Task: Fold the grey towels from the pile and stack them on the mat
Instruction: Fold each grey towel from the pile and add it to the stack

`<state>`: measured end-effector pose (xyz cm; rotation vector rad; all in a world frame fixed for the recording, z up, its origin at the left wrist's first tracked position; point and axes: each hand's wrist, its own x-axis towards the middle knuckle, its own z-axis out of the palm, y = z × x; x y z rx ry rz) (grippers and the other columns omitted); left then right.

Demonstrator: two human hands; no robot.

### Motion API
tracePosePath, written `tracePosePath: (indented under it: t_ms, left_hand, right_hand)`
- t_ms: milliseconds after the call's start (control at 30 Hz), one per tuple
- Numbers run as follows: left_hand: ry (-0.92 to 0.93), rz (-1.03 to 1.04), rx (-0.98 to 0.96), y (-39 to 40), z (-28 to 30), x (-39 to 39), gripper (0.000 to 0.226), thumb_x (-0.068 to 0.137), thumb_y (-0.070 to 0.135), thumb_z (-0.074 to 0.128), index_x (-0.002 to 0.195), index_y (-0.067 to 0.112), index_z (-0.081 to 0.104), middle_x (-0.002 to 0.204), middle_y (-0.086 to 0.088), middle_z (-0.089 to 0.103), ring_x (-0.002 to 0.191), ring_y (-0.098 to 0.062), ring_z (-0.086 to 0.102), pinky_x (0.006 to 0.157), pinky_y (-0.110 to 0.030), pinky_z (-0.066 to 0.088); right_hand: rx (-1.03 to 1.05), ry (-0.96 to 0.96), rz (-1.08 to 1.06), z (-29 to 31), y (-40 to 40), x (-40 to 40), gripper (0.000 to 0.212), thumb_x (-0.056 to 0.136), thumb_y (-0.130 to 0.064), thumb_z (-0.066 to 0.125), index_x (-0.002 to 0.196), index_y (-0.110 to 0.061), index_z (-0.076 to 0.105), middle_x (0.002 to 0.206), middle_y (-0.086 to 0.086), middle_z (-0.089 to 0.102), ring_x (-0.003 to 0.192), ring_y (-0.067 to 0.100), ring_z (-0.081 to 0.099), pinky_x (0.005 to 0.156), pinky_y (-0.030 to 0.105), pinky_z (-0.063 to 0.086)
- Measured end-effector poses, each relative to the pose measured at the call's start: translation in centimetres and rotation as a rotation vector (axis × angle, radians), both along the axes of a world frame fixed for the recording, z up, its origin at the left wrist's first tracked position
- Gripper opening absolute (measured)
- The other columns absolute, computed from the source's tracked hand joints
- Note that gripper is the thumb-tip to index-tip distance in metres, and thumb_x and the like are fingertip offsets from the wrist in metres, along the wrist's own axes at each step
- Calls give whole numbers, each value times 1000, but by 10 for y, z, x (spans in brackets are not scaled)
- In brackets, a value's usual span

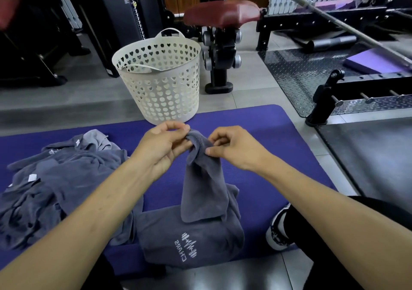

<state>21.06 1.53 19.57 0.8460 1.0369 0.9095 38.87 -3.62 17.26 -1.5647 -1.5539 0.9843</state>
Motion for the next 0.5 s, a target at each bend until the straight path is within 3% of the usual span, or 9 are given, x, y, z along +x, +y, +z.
tracePosePath:
  t_ms: [67, 133, 167, 233, 300, 400, 500]
  left_hand:
    - [263, -39, 135, 0, -5, -7, 10, 91, 6, 67, 85, 12, 63, 75, -6, 69, 60, -10, 68, 59, -24, 56]
    - [600, -44, 411, 1, -8, -15, 12, 89, 11, 70, 83, 21, 66, 78, 2, 69, 66, -7, 66, 67, -32, 56]
    - [673, -60, 567, 0, -7, -19, 14, 86, 12, 71, 84, 26, 68, 83, 7, 70, 75, -5, 66, 75, -34, 56]
    - [628, -244, 802, -6, -2, -23, 26, 81, 14, 71, 100, 32, 70, 107, 15, 67, 104, -4, 63, 91, -31, 51]
    - [563, -468, 889, -15, 1, -20, 42, 77, 14, 71, 116, 31, 67, 122, 17, 64, 120, -10, 58, 99, -31, 46]
    - [627, -377, 995, -22, -6, -11, 34, 80, 22, 75, 110, 36, 68, 109, 23, 68, 107, -7, 64, 95, -29, 50]
    - [577, -239, 919, -23, -9, -6, 24, 83, 14, 77, 90, 36, 71, 87, 20, 72, 81, 0, 67, 79, -21, 52]
  right_hand:
    - [-28, 18, 4, 4, 2, 3, 8, 86, -11, 73, 82, -17, 69, 71, 3, 65, 67, 12, 58, 72, 40, 53]
    - [-38, 77, 12, 10, 3, 7, 6, 88, -13, 71, 83, -17, 71, 72, 7, 63, 69, 16, 55, 70, 37, 48]
    - [-41, 107, 16, 13, 3, 8, 7, 88, -14, 71, 82, -18, 72, 73, 6, 64, 71, 15, 56, 72, 35, 48]
    - [-37, 165, 17, 17, 3, 10, 12, 89, -14, 71, 79, -21, 73, 72, -4, 68, 72, 8, 61, 74, 26, 49]
    - [-34, 230, 8, 20, 3, 12, 12, 89, -13, 71, 80, -21, 74, 73, -8, 70, 73, 3, 63, 73, 21, 48]
    - [-53, 297, 10, 21, 3, 15, 8, 89, -12, 70, 86, -17, 76, 83, -2, 74, 80, 6, 66, 79, 25, 50]
    - [-87, 340, 18, 18, -1, 15, 9, 91, -14, 68, 92, -14, 76, 90, 8, 74, 86, 13, 66, 86, 34, 51]
